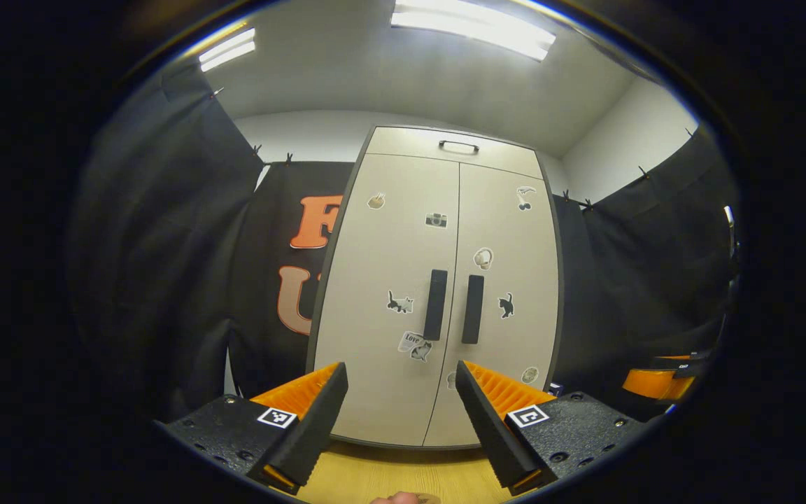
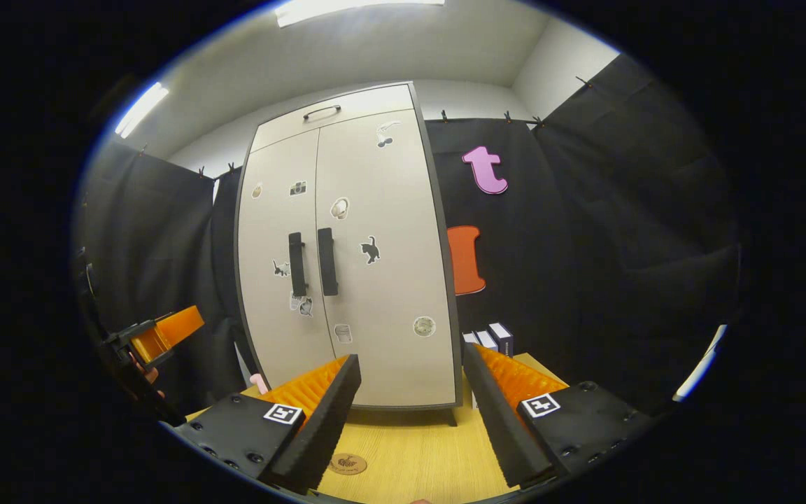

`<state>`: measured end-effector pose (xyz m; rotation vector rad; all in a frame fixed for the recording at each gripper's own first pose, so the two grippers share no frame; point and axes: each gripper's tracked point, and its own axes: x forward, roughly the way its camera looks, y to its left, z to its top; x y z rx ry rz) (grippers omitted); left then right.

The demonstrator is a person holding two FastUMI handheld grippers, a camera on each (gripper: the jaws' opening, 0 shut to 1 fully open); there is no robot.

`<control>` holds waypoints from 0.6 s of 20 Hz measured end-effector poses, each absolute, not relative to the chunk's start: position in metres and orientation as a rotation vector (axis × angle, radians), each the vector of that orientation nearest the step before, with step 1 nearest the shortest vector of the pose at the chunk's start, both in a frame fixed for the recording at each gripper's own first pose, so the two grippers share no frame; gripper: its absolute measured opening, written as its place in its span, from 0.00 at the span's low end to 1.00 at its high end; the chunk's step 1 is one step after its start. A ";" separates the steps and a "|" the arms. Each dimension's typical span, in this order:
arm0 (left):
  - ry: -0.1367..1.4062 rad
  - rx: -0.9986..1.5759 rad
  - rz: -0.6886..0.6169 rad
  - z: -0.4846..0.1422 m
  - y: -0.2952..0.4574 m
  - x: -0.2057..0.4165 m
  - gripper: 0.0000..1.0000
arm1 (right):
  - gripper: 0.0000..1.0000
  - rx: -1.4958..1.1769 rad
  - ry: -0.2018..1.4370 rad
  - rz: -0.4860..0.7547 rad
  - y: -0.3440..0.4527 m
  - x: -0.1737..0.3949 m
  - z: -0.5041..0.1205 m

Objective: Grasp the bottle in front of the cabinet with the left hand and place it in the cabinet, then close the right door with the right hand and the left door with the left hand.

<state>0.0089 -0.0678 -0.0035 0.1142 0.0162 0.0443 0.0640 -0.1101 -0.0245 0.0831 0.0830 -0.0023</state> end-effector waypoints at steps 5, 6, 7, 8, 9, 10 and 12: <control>0.078 0.055 0.041 -0.013 -0.081 0.005 0.94 | 0.98 0.074 0.084 0.038 -0.102 0.081 -0.025; 0.073 0.051 0.057 -0.012 -0.079 0.002 0.94 | 0.98 0.080 0.089 0.053 -0.100 0.084 -0.026; 0.065 0.055 0.077 -0.009 -0.076 0.001 0.94 | 0.98 0.078 0.093 0.065 -0.098 0.088 -0.027; 0.059 0.067 0.096 -0.007 -0.072 -0.003 0.94 | 0.98 0.073 0.097 0.075 -0.097 0.091 -0.029; 0.057 0.081 0.114 -0.006 -0.068 -0.005 0.94 | 0.98 0.070 0.101 0.085 -0.095 0.096 -0.031; 0.055 0.093 0.128 -0.004 -0.065 -0.006 0.95 | 0.98 0.071 0.107 0.099 -0.092 0.098 -0.032; 0.052 0.103 0.142 -0.002 -0.062 -0.010 0.94 | 0.98 0.075 0.108 0.125 -0.085 0.102 -0.032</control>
